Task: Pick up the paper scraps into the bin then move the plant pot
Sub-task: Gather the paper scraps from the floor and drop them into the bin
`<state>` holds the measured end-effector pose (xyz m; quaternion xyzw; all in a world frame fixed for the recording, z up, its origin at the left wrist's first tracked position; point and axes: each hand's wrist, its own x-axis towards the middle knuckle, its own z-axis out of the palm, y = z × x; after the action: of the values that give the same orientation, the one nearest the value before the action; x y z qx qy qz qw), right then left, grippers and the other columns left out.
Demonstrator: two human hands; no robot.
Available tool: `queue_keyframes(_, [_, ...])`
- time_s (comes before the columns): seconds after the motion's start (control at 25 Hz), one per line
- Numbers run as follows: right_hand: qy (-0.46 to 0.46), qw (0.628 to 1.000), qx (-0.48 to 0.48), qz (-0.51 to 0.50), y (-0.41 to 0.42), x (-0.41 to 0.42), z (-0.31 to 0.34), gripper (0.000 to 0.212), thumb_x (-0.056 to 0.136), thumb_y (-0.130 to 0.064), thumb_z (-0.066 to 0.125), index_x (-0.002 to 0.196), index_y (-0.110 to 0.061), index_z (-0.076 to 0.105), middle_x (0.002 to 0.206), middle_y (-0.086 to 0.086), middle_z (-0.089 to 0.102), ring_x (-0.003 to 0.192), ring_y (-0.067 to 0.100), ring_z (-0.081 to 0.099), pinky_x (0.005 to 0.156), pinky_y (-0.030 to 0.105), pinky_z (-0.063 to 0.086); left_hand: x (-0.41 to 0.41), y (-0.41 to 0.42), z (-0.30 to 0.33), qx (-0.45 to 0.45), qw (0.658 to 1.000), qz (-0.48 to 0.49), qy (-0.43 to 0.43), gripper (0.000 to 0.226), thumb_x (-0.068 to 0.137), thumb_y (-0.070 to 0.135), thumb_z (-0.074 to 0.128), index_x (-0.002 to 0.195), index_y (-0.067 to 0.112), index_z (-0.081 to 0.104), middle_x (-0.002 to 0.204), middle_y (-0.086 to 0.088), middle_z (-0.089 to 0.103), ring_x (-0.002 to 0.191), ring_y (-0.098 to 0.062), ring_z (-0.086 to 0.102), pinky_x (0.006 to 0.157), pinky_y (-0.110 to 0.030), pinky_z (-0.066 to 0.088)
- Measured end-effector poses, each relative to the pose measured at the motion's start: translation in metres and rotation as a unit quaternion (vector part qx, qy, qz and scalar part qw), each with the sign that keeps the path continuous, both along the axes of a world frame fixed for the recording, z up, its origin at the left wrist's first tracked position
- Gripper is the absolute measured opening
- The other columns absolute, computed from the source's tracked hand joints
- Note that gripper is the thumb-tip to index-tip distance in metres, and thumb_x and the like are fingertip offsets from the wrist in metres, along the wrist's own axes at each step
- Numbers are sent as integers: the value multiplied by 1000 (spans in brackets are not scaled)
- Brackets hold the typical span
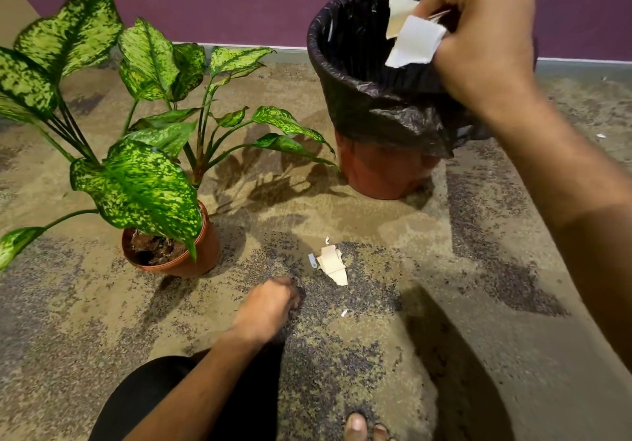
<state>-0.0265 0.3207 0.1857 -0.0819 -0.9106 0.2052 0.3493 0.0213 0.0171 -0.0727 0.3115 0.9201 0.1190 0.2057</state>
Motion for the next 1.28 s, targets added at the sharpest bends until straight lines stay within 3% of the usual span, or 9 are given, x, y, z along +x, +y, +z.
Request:
queue_keyframes(0.12, [-76, 996, -14, -43, 21, -14, -11, 31, 84, -8, 53, 100, -24, 74, 99, 9, 73, 73, 15, 60, 73, 25, 45, 0, 3, 3, -9, 1000, 5, 28, 16, 97, 21, 51, 105, 23, 65, 106, 14, 54, 94, -7, 60, 87, -22, 51])
queue_keyframes(0.24, [-87, 995, -22, -40, 24, -10, -24, 34, 85, -6, 55, 107, -25, 72, 129, 2, 62, 103, 14, 62, 96, 26, 47, 0, 10, 18, 37, 996, 7, 85, 19, 96, 23, 53, 109, 20, 68, 106, 9, 61, 89, -9, 62, 83, -23, 53])
queue_keyframes(0.32, [-62, 997, -30, -42, 24, -6, -30, 33, 85, -7, 59, 111, -25, 70, 136, -4, 56, 105, 12, 62, 96, 28, 50, 0, 21, 39, 111, 984, 1, 139, 13, 91, 17, 63, 101, 14, 71, 99, 4, 64, 79, -14, 65, 71, -27, 58])
queue_keyframes(0.48, [96, 993, -61, -18, 5, 24, -41, 27, 83, -5, 50, 93, -16, 73, 101, -2, 71, 87, 6, 65, 79, 26, 55, -18, 73, 105, 330, 904, -2, 272, 8, 84, 7, 71, 91, 3, 72, 86, -8, 68, 70, -21, 65, 60, -34, 59])
queue_keyframes(0.64, [157, 986, -41, 42, -37, 74, -81, 19, 79, 6, 55, 79, -4, 70, 80, 7, 69, 73, 13, 61, 68, 20, 49, -53, 138, 188, 412, 840, 21, 353, 13, 88, 16, 64, 92, 8, 73, 89, -7, 68, 77, -20, 65, 67, -33, 53])
queue_keyframes(0.76, [79, 994, -52, 63, -60, 99, -129, 19, 77, 12, 58, 75, -3, 69, 76, 7, 67, 65, 13, 59, 59, 14, 46, -83, 176, 235, 343, 860, 54, 374, 20, 91, 26, 57, 101, 16, 71, 101, -1, 68, 92, -19, 64, 78, -34, 51])
queue_keyframes(0.88, [-85, 991, -74, 71, -68, 112, -175, 15, 80, 5, 61, 82, -7, 70, 81, 4, 68, 65, 17, 61, 56, 26, 53, -104, 199, 251, 253, 894, 75, 363, 22, 91, 20, 53, 109, 24, 67, 108, 4, 68, 104, -17, 63, 85, -32, 51])
queue_keyframes(1.16, [-356, 910, -17, 214, -75, 127, -244, 22, 91, -25, 62, 111, -22, 67, 106, -4, 70, 89, 11, 63, 86, 35, 56, -61, 151, 200, 431, 855, 60, 282, 18, 87, 17, 56, 95, 14, 72, 88, 1, 71, 81, -14, 65, 72, -33, 52])
queue_keyframes(1.28, [-394, 878, -1, 270, -83, 128, -261, 26, 93, -25, 58, 118, -26, 64, 114, -7, 64, 102, 9, 57, 96, 27, 48, -37, 111, 143, 374, 897, 45, 233, 15, 90, 20, 59, 95, 13, 71, 84, 0, 70, 74, -12, 63, 67, -30, 51])
